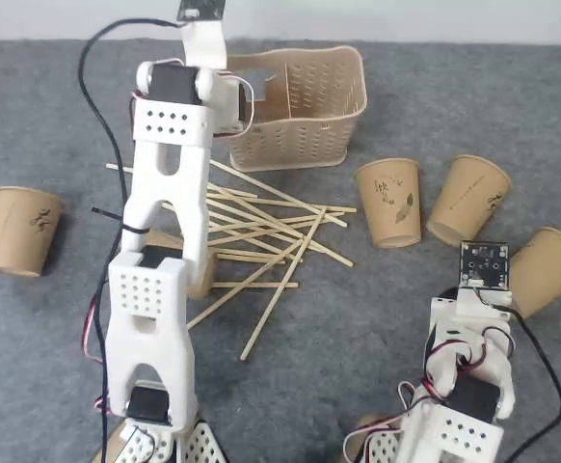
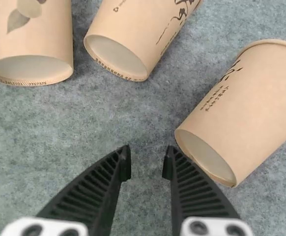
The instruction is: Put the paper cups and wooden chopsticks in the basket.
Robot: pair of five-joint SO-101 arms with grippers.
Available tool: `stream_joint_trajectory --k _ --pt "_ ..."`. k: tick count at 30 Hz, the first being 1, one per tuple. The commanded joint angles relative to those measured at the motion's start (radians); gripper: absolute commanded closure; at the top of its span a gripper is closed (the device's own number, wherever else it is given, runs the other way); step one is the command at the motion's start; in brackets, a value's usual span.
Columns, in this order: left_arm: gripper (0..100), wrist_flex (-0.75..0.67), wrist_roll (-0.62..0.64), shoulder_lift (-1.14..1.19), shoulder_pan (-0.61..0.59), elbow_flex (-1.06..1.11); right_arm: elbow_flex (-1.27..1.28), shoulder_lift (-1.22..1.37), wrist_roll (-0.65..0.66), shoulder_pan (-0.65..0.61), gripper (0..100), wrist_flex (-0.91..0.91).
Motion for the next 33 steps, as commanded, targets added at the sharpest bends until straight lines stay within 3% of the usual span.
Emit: stream_joint_trajectory --k 1,6,10,19,21,25,29,33 --pt "97 0.015 0.017 -0.138 -0.009 -0.008 -0.015 -0.016 0.009 0.008 87.6 -0.018" --pt "83 -0.060 0.140 -0.153 -0.051 -0.010 -0.014 -0.016 0.011 0.007 87.6 -0.018" --pt "72 -0.055 0.158 -0.155 -0.058 -0.008 -0.014 -0.016 0.012 0.007 87.6 -0.018" --pt "74 0.034 0.160 -0.172 -0.063 -0.027 -0.048 -0.008 -0.028 0.044 87.6 -0.024" --pt "74 0.035 0.161 -0.195 -0.086 -0.025 -0.069 -0.005 -0.081 0.070 87.6 -0.028" --pt "74 0.035 0.161 -0.281 -0.135 0.004 -0.130 -0.004 -0.064 0.076 87.2 -0.033" --pt "73 0.035 0.158 -0.397 -0.153 0.099 -0.296 0.058 -0.068 0.074 87.2 -0.002" --pt "73 0.035 0.155 -0.525 -0.180 0.222 -0.600 0.355 -0.091 0.073 87.2 0.010"
